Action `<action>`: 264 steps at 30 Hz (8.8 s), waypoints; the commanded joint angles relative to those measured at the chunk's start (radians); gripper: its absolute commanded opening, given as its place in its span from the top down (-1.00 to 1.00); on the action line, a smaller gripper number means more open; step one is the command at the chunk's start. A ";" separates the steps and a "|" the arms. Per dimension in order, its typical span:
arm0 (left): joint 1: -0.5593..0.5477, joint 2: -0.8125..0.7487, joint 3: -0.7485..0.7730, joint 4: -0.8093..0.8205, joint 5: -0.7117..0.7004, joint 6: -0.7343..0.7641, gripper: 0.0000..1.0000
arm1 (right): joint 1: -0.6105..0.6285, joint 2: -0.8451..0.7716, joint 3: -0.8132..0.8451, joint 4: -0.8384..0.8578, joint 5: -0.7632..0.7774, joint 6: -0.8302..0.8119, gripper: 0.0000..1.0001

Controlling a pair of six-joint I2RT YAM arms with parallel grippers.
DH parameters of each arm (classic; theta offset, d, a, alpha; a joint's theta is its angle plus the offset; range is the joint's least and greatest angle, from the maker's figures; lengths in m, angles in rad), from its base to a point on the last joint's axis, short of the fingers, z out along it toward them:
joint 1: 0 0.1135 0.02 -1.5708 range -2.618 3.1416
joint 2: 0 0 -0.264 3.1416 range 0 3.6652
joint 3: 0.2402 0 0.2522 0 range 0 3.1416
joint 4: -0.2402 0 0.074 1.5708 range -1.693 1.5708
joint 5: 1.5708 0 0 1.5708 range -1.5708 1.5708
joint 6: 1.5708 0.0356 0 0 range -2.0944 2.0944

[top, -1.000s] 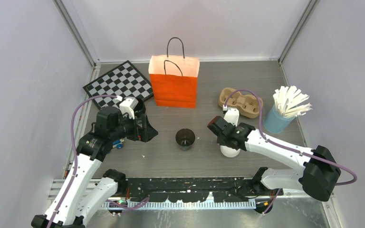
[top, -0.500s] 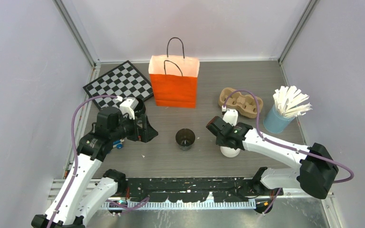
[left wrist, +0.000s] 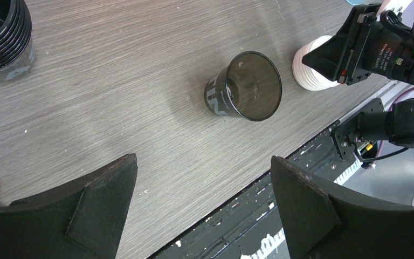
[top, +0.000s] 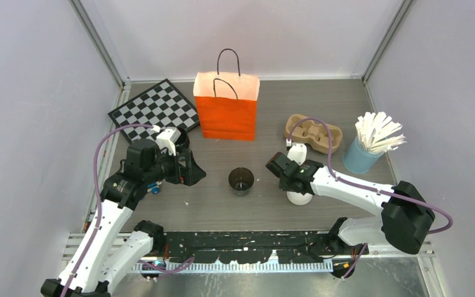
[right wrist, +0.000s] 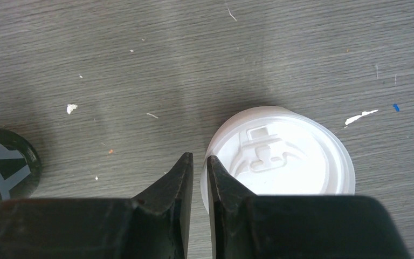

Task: Pack the takeout coffee

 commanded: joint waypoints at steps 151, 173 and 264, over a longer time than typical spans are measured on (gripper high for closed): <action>-0.015 -0.009 -0.031 0.085 0.047 -0.013 -0.93 | 0.057 -0.020 0.099 -0.052 -0.034 -0.198 0.32; -0.015 -0.015 -0.030 0.080 0.054 -0.010 -0.96 | 0.084 0.075 0.127 -0.084 0.054 -0.175 0.58; -0.095 0.072 -0.112 0.899 0.422 -0.257 -0.99 | 0.098 -0.396 -0.043 0.945 -0.347 0.260 0.82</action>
